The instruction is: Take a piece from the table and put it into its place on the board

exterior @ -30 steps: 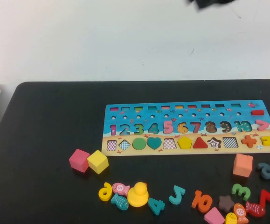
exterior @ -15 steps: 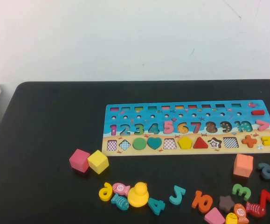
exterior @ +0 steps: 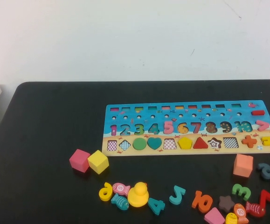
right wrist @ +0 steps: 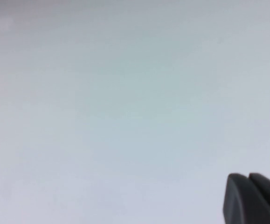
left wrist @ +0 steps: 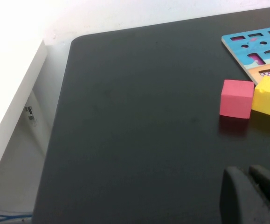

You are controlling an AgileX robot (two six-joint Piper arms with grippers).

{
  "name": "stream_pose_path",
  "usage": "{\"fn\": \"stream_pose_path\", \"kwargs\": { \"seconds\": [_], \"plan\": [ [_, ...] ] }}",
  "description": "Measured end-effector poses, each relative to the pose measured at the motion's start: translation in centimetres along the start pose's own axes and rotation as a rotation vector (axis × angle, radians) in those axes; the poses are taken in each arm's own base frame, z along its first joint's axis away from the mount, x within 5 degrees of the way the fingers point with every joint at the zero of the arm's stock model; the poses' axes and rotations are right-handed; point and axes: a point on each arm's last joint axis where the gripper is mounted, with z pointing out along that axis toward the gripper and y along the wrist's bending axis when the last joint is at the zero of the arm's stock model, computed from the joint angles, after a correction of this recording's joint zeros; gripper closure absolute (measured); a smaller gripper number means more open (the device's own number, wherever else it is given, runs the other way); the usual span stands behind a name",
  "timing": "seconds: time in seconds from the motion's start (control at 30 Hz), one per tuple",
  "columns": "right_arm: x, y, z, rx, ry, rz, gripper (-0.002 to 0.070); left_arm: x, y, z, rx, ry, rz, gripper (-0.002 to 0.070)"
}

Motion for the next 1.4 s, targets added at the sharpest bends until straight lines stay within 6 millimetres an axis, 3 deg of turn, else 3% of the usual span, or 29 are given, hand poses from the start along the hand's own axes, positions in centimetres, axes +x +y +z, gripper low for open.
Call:
{"fn": "stream_pose_path", "kwargs": {
  "seconds": [0.23, 0.53, 0.67, 0.83, 1.0, 1.4],
  "plan": [
    [5.8, 1.3, 3.7, -0.073, 0.312, 0.059, 0.0657, 0.0, 0.0, 0.0, 0.0, 0.0, 0.002, 0.0676],
    [8.3, 2.0, 6.0, -0.096, 0.43, 0.109, 0.0658, 0.0, 0.0, 0.0, -0.001, 0.0, 0.003, 0.0676],
    [9.5, 2.0, 6.0, -0.076, 0.474, 0.103, 0.0657, 0.0, 0.0, 0.0, -0.001, 0.0, 0.003, 0.0676],
    [13.0, 1.0, 3.7, 0.122, 0.601, 0.04, 0.0658, 0.0, 0.0, 0.0, -0.001, 0.0, 0.003, 0.0676],
    [16.0, 0.6, -0.4, 0.335, 0.674, -0.018, 0.0658, 0.0, 0.0, 0.0, -0.001, 0.0, 0.003, 0.0676],
    [24.0, 2.6, -7.5, 0.403, 0.782, -0.009, 0.0657, 0.0, 0.0, 0.0, -0.001, 0.0, 0.001, 0.0676]
  ]
}}
